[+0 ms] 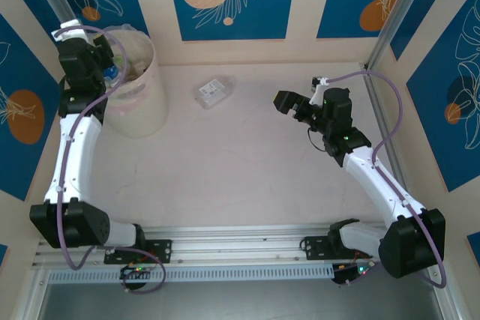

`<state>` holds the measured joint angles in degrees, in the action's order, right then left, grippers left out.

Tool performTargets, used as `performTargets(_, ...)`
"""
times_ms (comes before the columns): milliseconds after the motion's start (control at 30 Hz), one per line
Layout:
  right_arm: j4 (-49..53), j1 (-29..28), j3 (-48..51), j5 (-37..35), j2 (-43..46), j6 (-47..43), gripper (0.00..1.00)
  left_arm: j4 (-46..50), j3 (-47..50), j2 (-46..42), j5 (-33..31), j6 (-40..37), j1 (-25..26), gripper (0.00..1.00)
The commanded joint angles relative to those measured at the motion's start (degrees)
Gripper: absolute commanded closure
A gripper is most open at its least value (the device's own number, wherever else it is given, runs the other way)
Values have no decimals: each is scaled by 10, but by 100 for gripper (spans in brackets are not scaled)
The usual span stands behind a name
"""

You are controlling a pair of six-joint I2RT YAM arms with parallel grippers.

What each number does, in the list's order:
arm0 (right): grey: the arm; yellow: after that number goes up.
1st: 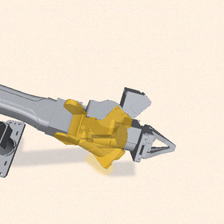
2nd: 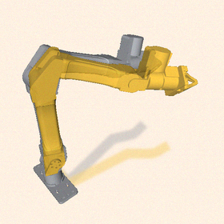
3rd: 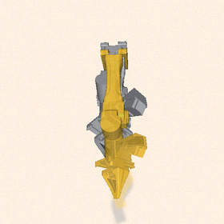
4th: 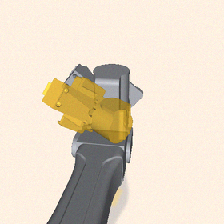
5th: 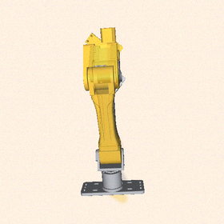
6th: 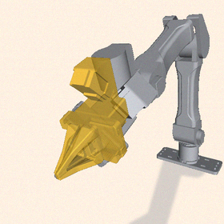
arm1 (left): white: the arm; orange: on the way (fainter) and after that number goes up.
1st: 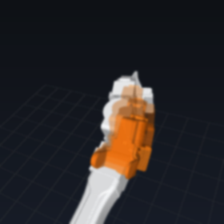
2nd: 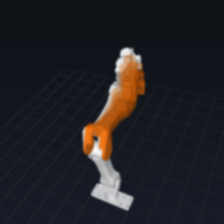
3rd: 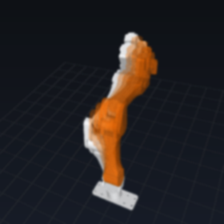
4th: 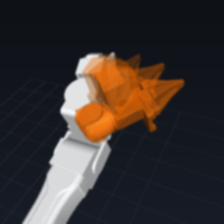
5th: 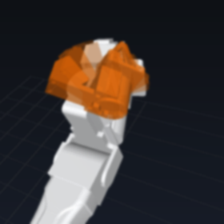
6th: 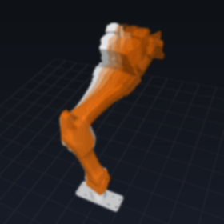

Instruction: Put the plastic bottles in the bin

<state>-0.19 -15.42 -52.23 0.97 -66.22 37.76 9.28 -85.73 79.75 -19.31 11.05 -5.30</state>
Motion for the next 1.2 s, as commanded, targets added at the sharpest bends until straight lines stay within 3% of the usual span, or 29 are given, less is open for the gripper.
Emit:
performTargets(0, 5, -3, 6, -17, 3, 4, 0, 25, 14, 8, 21, 93, -22, 95)
performTargets(33, 5, -4, 6, -17, 3, 4, 0, 29, 19, 14, 21, 111, -24, 89)
performTargets(133, 9, -3, 3, -16, 0, 2, 0, 82, 1, 38, 21, 150, -24, 84)
performTargets(167, 11, -3, 2, -16, 0, 2, 0, 107, -11, 46, 17, 161, -24, 70)
performTargets(267, 13, -2, 3, -18, 0, 1, 0, 165, -51, 57, -4, 173, -24, 7)
performTargets(300, 13, -3, 3, -19, 0, 1, 0, 175, -61, 56, -10, 172, -24, 0)
performTargets(633, 12, -3, -2, -12, -18, 8, 0, 168, -107, 39, 62, 161, -24, 0)
performTargets(733, 16, -3, -8, -9, -25, 8, 0, 169, -145, 74, 99, 146, -24, 0)
performTargets(867, 22, -3, -11, -8, -29, 7, 0, 237, -231, 149, 59, 146, -41, 0)
performTargets(933, 22, -3, -10, -10, -30, 6, 0, 255, -240, 175, 104, 166, -56, 0)
performTargets(1067, 22, -2, -10, -12, -34, 9, 0, 245, -152, 178, 173, 212, -56, 0)
performTargets(1167, 23, -2, -16, -10, -40, 7, 0, 204, -88, 164, 177, 232, -56, 0)
